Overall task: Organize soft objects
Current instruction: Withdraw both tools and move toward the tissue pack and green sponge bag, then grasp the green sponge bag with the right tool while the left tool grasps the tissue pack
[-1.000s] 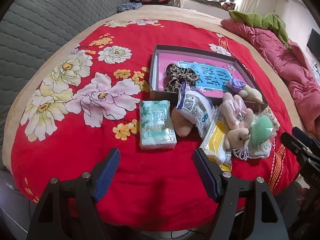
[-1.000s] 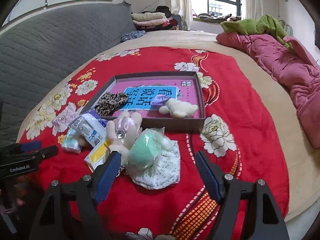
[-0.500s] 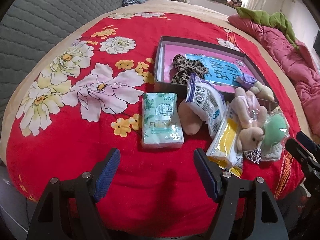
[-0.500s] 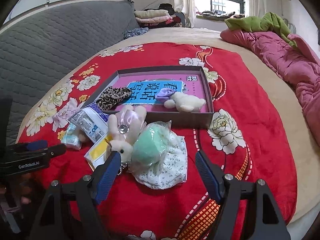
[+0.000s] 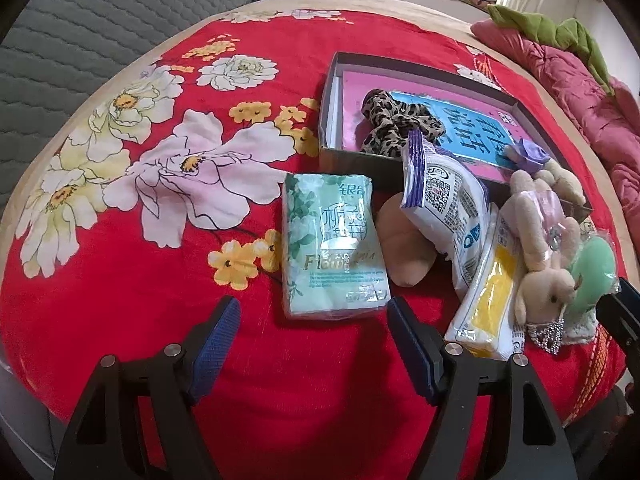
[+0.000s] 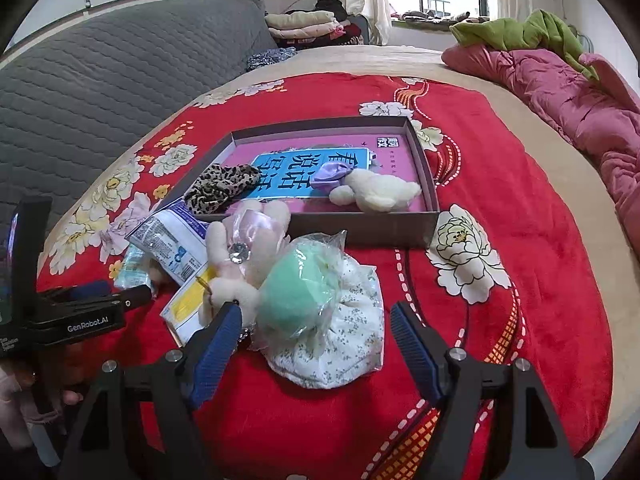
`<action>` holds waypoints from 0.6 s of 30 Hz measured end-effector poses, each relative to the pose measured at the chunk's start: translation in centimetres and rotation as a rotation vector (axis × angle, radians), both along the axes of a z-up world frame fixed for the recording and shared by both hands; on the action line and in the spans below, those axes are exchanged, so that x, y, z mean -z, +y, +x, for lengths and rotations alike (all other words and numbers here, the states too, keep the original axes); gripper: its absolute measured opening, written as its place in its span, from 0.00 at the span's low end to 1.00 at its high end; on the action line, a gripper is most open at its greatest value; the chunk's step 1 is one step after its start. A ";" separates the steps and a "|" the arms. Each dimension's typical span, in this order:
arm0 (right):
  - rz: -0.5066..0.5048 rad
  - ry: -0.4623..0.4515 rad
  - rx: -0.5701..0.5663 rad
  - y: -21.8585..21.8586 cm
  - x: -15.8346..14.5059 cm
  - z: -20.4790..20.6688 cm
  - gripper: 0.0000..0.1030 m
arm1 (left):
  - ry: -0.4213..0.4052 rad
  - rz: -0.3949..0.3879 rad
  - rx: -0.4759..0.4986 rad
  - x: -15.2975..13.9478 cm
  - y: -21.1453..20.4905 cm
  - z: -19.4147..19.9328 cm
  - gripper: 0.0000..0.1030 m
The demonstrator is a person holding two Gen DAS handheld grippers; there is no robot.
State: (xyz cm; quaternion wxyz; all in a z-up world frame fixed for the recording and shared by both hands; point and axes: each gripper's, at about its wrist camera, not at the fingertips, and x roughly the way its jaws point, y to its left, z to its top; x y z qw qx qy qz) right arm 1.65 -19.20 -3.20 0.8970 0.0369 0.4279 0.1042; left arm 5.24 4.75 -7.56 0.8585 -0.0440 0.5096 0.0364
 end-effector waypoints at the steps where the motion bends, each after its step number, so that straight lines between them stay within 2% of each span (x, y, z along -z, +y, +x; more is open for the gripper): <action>1: 0.000 0.003 0.000 0.0 0.1 0.2 0.74 | -0.001 0.005 -0.001 0.0 0.0 0.1 0.74; 11: -0.049 -0.002 -0.013 1.0 1.3 1.3 0.74 | -0.019 -0.022 -0.048 -0.1 1.7 0.5 0.75; 18: -0.049 -0.001 -0.017 1.2 1.5 1.6 0.74 | -0.040 -0.037 -0.036 -0.3 1.1 1.2 0.75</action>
